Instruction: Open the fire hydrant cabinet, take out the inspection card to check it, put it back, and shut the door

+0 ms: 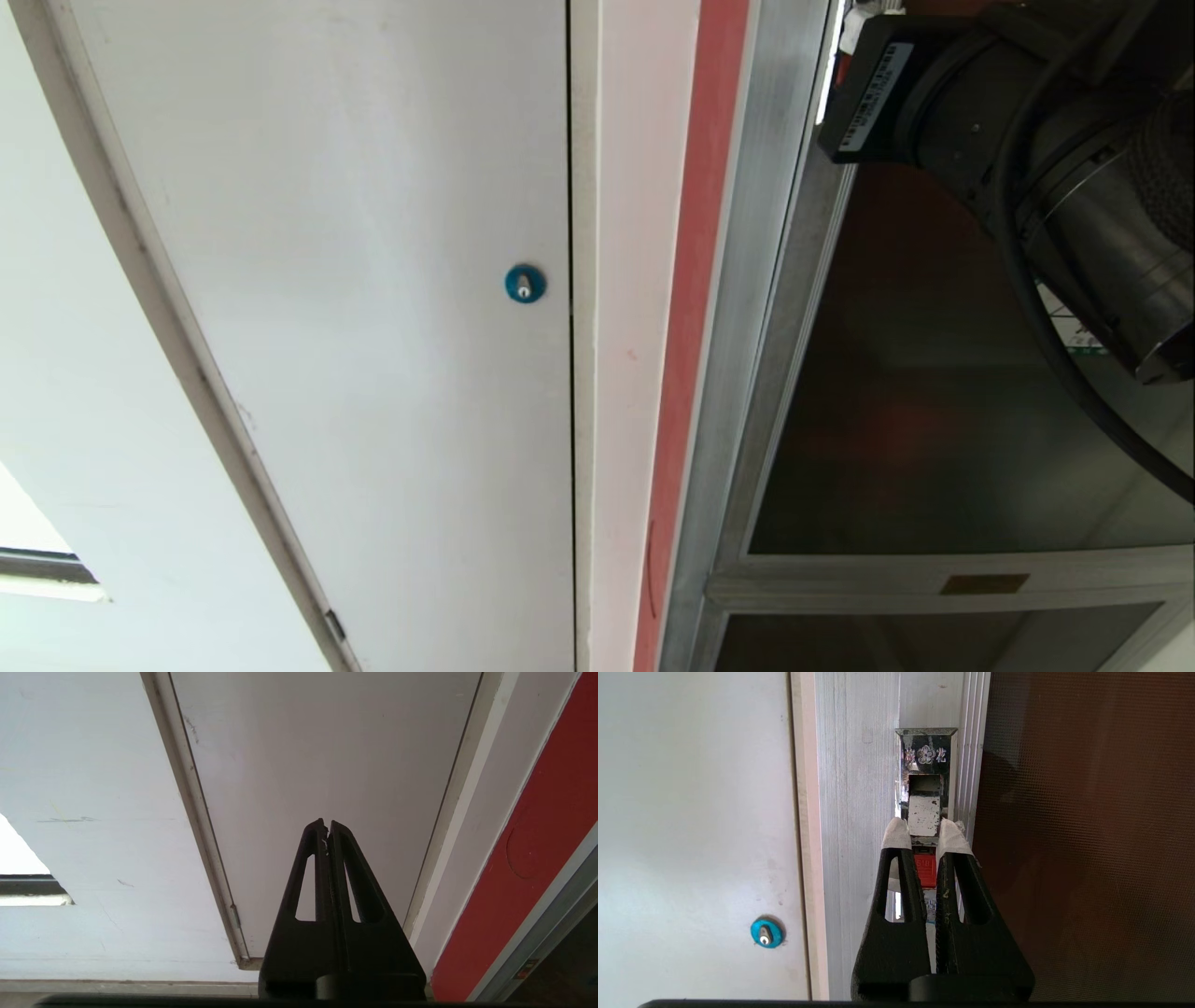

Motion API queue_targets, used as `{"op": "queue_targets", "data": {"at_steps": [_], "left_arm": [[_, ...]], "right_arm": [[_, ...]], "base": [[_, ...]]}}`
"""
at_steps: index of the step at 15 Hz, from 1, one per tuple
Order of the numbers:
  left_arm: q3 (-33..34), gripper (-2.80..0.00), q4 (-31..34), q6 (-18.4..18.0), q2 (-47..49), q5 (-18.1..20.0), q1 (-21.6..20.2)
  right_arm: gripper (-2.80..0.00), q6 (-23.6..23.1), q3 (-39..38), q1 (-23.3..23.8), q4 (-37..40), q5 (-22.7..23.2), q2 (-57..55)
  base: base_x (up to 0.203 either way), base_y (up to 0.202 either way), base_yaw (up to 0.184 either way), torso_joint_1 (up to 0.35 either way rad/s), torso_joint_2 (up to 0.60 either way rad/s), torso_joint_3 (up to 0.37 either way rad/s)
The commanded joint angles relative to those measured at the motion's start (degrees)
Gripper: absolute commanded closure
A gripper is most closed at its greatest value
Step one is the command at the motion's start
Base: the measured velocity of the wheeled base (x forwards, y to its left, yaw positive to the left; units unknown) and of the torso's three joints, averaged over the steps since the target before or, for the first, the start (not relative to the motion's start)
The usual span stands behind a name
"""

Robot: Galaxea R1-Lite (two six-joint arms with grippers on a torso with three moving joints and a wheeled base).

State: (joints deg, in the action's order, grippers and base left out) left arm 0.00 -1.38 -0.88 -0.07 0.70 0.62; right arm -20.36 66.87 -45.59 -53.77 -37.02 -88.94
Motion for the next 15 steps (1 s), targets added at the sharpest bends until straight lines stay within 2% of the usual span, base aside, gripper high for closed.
{"op": "queue_targets", "data": {"at_steps": [1,15], "left_arm": [[0.75,0.0,-0.03,0.0,0.07,0.0,-0.01],[0.79,0.0,-0.03,0.0,0.07,0.0,-0.01]], "right_arm": [[0.0,-0.11,-0.07,-0.02,-0.46,-0.15,0.36],[0.0,-0.1,-5.07,-2.48,-0.63,-0.33,7.37]], "base": [[0.0,0.0,0.0,0.0,0.0,0.0],[0.0,0.0,0.0,0.0,0.0,0.0]]}}
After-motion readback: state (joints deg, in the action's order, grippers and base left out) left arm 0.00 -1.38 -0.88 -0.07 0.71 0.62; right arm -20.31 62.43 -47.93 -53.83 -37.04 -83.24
